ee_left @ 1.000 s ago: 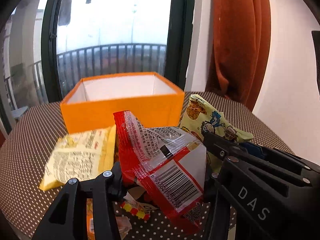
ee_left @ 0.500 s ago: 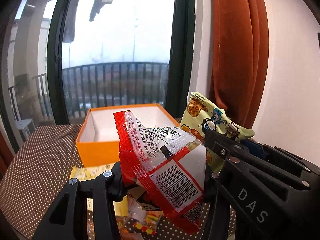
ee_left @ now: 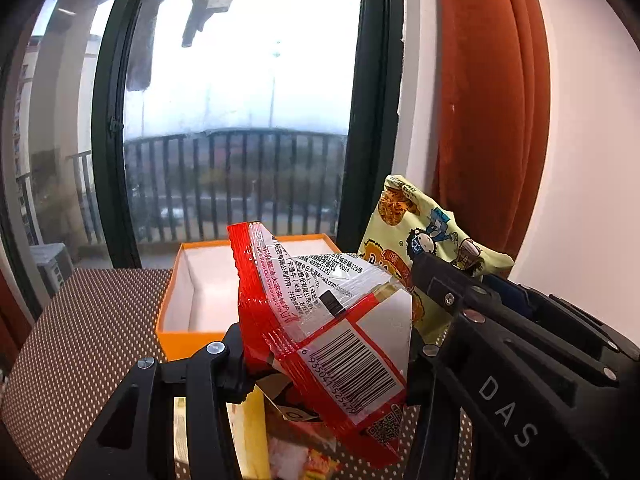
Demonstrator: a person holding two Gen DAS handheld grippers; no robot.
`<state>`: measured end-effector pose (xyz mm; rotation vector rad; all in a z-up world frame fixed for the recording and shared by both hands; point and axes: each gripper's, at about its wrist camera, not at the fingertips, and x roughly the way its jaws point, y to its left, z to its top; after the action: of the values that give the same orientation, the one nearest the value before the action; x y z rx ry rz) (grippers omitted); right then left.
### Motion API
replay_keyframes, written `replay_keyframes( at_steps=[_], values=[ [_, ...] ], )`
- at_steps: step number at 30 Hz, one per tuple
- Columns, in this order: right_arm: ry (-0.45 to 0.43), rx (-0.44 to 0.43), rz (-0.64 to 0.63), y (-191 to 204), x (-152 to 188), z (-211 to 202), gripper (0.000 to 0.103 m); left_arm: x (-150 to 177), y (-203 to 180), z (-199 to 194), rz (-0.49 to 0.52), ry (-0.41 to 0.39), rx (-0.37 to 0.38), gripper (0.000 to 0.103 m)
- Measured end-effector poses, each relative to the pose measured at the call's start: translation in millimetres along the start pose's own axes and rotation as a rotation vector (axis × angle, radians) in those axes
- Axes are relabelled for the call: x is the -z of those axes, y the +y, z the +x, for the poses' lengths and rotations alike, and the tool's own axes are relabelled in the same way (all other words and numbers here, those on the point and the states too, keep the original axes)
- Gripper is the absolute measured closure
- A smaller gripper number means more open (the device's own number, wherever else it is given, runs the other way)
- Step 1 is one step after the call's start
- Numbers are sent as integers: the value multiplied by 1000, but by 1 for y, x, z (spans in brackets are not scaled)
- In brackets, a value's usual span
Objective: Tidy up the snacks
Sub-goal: 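Carry the red-and-white packet with the left tool while the right tool carries the green packet over the box, then open both tools to drop the two packets into the orange box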
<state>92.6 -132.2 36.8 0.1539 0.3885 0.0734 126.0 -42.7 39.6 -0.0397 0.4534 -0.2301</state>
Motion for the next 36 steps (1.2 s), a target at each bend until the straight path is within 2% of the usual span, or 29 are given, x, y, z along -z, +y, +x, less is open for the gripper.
replay_keyframes(
  at_steps=[9, 15, 22, 29, 31, 33, 36],
  values=[
    [-19, -36, 12, 8, -36, 46, 74, -41, 22, 37, 11, -14, -22, 50],
    [-3, -59, 27, 16, -52, 92, 74, -58, 43, 71, 15, 3, -54, 50],
    [71, -73, 41, 25, -51, 159, 74, -60, 74, 126, -2, 73, -87, 50],
    [204, -84, 45, 34, -27, 223, 74, -41, 112, 181, -52, 196, -123, 49],
    [235, -88, 41, 37, -19, 237, 74, -32, 123, 194, -64, 234, -137, 46],
    [266, -90, 39, 41, -12, 250, 74, -27, 131, 204, -70, 262, -148, 34],
    [282, -102, 32, 46, -5, 261, 74, -20, 140, 209, -77, 274, -170, 24]
  ],
)
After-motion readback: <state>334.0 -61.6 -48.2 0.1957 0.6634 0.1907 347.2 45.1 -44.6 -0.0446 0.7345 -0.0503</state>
